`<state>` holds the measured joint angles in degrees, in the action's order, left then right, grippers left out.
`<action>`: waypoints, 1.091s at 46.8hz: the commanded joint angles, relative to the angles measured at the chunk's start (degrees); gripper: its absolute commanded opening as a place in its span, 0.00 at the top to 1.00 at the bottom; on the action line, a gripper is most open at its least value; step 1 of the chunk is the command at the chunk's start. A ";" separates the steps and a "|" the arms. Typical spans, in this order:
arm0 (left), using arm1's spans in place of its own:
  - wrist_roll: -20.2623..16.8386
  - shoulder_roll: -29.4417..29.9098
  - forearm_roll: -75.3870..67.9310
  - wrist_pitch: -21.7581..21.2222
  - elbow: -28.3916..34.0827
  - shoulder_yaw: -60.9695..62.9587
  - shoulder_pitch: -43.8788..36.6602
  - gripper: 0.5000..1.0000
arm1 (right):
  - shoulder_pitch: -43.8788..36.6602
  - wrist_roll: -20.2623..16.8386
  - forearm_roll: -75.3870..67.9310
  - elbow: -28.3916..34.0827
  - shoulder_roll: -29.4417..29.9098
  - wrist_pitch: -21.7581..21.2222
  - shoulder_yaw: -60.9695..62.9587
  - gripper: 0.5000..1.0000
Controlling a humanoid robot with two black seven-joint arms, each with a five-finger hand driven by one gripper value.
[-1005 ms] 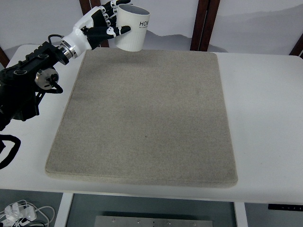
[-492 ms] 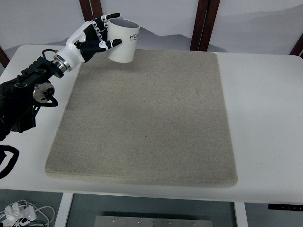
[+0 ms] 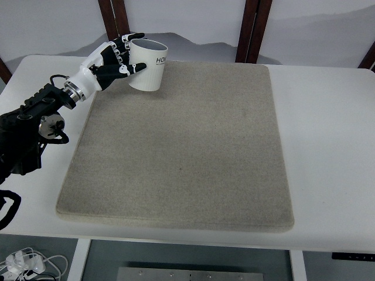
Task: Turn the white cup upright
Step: 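Lower the upright cup onto the mat with the left hand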
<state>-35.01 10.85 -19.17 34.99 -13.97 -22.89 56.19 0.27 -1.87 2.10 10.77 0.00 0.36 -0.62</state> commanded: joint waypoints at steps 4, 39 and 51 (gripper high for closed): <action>0.01 -0.30 0.01 0.01 0.00 0.22 -0.12 0.77 | 0.00 -0.06 0.01 -0.04 0.00 -0.01 0.00 0.10; 0.01 -6.80 -2.89 -9.68 -0.62 2.15 -0.47 0.70 | 0.00 0.02 0.01 0.04 0.00 -0.01 0.00 0.10; 0.01 -6.81 -3.42 -10.56 -0.62 2.15 -0.82 0.58 | 0.00 0.02 0.01 0.04 0.00 -0.01 0.00 0.10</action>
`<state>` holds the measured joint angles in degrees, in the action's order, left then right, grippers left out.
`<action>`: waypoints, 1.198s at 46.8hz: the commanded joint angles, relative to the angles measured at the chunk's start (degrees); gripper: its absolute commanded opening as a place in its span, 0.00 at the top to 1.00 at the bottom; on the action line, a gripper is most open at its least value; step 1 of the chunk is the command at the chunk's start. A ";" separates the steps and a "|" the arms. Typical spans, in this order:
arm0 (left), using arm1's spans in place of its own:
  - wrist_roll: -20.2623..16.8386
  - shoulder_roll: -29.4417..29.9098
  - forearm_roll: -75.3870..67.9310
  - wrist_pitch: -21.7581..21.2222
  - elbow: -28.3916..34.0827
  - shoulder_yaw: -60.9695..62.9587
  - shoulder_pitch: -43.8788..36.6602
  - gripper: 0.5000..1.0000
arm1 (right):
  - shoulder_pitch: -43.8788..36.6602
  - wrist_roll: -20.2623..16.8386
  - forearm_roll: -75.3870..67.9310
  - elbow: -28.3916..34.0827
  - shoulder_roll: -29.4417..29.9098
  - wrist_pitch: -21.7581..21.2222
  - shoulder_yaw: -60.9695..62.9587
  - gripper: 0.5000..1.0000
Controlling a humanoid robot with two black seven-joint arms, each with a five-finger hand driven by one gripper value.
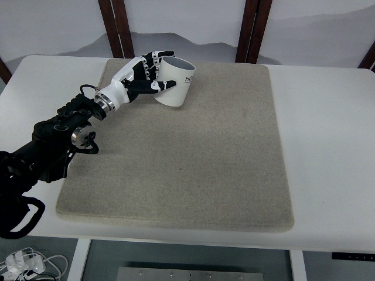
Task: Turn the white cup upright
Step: 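Lower the upright cup onto the mat with the left hand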
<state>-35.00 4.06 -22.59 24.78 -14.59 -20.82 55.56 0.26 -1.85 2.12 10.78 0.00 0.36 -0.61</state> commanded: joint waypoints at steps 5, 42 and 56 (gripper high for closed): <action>0.00 -0.01 0.00 -0.96 0.00 0.08 -0.62 0.48 | 0.00 0.00 -0.01 -0.06 0.00 -0.01 0.00 0.10; 0.00 0.25 0.00 0.18 -0.26 0.35 -1.42 0.01 | 0.00 0.00 -0.01 0.03 0.00 -0.01 0.00 0.10; 0.00 1.92 0.70 1.94 -2.64 -2.29 -0.10 0.01 | 0.00 0.00 -0.01 -0.06 0.00 -0.01 0.00 0.10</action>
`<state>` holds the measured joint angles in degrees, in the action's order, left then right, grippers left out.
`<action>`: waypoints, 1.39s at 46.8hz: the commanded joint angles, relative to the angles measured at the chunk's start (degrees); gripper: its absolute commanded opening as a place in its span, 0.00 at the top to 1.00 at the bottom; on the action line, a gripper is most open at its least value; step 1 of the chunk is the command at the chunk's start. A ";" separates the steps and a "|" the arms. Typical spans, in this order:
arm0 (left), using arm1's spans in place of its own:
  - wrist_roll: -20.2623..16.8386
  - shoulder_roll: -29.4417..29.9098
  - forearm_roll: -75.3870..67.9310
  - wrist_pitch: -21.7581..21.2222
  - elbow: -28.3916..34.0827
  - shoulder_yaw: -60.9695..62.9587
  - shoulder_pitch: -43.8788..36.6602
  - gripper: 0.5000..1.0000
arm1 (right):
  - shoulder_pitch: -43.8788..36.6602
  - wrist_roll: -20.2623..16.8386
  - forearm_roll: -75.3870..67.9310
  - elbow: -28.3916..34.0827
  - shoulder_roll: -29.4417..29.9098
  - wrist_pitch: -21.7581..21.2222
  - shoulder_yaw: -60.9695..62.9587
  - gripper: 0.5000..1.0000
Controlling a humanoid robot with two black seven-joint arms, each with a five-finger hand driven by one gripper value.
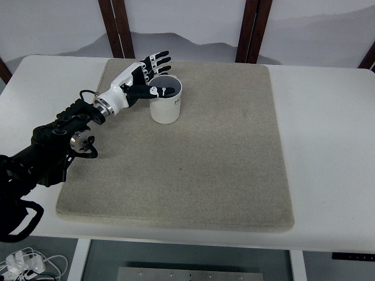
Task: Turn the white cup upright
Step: 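Open the left hand fingers and withdraw from the cup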
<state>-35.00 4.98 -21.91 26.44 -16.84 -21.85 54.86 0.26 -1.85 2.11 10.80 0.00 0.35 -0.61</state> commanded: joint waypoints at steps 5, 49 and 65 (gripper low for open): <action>0.00 3.10 0.03 1.15 -0.48 -1.70 2.71 0.01 | 0.00 0.00 0.00 0.01 0.00 0.01 0.00 0.10; 8.62 6.27 28.58 0.54 5.32 -1.97 12.73 0.03 | 0.00 0.00 0.00 0.01 0.00 0.01 0.00 0.10; 28.84 6.35 35.71 -2.71 5.76 -5.91 11.50 0.01 | 0.00 0.00 0.00 0.01 0.00 0.01 0.00 0.10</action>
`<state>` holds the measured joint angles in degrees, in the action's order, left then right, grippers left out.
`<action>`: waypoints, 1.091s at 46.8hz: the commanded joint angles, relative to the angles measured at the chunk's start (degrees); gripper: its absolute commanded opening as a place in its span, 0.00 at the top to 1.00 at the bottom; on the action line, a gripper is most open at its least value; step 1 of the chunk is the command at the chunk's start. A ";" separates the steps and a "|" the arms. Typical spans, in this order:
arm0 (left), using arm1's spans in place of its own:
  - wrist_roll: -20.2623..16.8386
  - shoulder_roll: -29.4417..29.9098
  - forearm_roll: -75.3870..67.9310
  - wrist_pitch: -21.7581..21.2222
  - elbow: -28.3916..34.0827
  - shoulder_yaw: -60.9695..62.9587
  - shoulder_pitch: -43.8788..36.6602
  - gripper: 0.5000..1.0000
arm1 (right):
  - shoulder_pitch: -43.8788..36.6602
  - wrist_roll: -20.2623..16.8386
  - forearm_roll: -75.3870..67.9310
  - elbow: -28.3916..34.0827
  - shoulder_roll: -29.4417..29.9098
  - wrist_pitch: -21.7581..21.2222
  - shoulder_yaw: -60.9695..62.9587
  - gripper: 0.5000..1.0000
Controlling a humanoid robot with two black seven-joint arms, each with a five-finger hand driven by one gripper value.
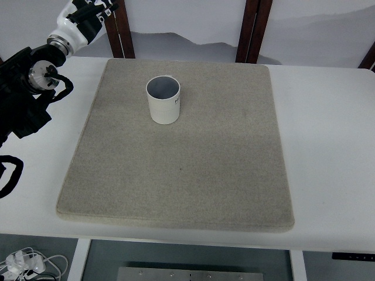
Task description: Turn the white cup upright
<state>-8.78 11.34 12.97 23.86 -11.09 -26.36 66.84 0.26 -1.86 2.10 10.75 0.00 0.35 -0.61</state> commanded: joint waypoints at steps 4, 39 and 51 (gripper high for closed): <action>5.43 -0.44 1.79 -0.22 -0.08 -5.10 -2.59 0.01 | 0.00 0.01 0.01 -0.03 0.00 0.00 0.00 0.10; 9.57 -3.87 11.37 -5.93 -0.25 -24.18 -6.02 0.01 | 0.18 0.01 -0.17 0.06 0.00 -0.09 0.00 0.10; 9.22 -4.40 11.02 -5.14 -0.69 -23.65 -6.02 0.01 | 0.18 -0.07 -0.08 0.06 0.00 -0.35 0.00 0.10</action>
<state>0.47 6.95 24.20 18.44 -11.72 -50.12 60.82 0.46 -1.91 1.92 10.81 0.00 0.00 -0.62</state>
